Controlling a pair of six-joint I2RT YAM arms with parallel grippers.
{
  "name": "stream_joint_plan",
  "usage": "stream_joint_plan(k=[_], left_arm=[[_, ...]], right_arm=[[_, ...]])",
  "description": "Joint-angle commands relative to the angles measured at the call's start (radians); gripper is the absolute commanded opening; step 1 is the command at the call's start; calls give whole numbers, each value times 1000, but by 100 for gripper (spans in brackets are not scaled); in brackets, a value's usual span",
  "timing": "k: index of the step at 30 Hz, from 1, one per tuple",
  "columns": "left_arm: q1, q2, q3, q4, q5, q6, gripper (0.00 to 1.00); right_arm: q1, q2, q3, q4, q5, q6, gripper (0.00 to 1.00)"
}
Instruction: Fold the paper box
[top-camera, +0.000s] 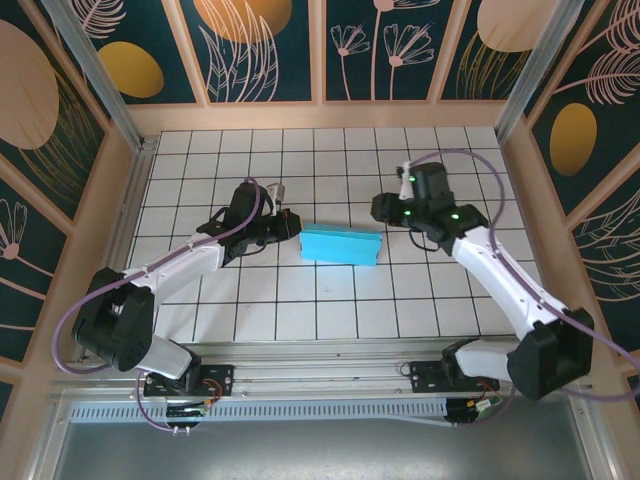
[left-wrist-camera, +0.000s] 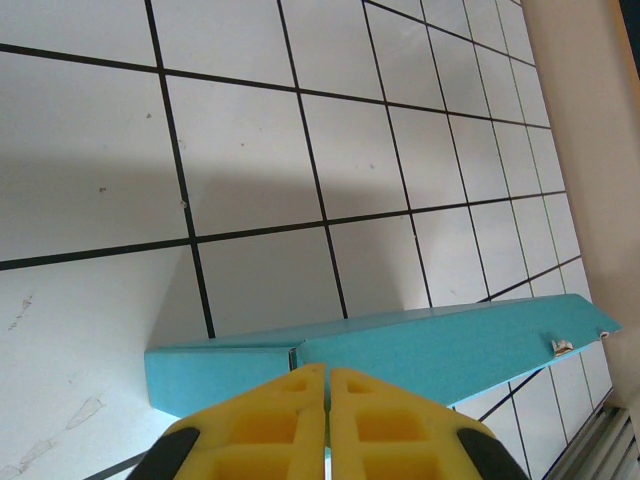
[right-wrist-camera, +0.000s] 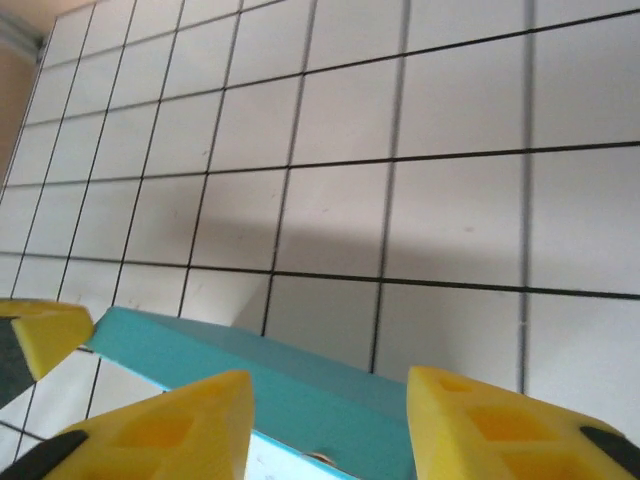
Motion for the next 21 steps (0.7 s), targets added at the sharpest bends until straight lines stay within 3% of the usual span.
stream_joint_plan(k=[1, 10, 21], left_arm=[[3, 49, -28, -166, -39, 16, 7], [2, 53, -26, -166, -38, 20, 7], [2, 49, -25, -164, -37, 21, 6]], right_arm=[[-65, -59, -87, -2, -113, 70, 51], [-126, -66, -240, 153, -338, 164, 50], [-165, -42, -325, 303, -410, 262, 50]])
